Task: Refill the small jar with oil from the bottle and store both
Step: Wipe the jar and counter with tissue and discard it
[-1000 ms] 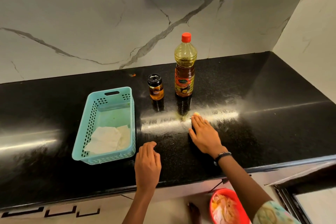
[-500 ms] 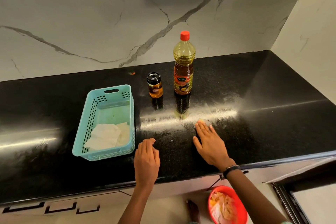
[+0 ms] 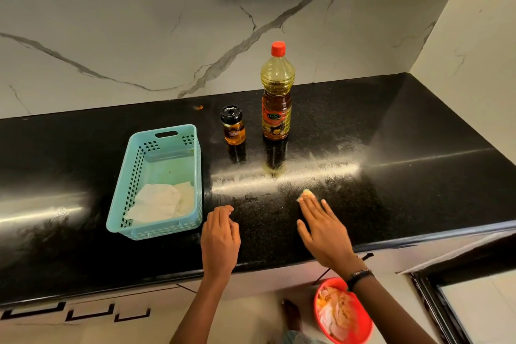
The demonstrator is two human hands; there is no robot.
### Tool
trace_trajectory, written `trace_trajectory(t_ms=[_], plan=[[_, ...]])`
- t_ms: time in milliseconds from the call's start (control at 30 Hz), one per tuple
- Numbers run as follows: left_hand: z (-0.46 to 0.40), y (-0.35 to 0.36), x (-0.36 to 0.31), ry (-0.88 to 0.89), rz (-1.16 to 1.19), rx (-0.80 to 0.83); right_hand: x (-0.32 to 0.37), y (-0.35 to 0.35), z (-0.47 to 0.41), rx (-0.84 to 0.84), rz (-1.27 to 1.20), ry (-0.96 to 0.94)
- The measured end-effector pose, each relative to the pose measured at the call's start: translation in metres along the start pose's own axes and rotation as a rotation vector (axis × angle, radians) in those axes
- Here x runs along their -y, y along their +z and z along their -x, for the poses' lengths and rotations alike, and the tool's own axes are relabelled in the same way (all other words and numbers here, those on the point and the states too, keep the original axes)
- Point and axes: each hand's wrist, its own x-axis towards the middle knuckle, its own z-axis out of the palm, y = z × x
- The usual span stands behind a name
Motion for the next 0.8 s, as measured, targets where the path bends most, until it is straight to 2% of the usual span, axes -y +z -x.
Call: trace_trajectory(t_ms=[167,300,433,533,633,733,800], plan=[[0.000,0.000,0.001,0.006,-0.010,-0.005,0.000,0.002,0.060,0.000,-0.007,-0.250],[0.001,0.000,0.001,0.001,-0.015,-0.012,-0.028,-0.008,0.078,-0.014,0.014,-0.144],[0.000,0.000,0.000,-0.001,-0.016,0.002,-0.008,-0.004,0.048,-0.016,-0.040,-0.032],[0.001,0.000,0.000,-0.008,-0.007,0.007,0.019,0.005,0.053,-0.023,-0.061,-0.130],[0.000,0.000,0.001,-0.011,-0.011,0.001,0.016,0.001,0.086,-0.003,0.005,-0.281],[0.001,0.000,0.001,-0.010,-0.024,-0.004,-0.004,-0.006,0.102,0.002,0.055,-0.283],[0.001,0.000,0.000,-0.006,-0.024,-0.006,-0.008,-0.005,0.094,-0.006,0.044,-0.216]])
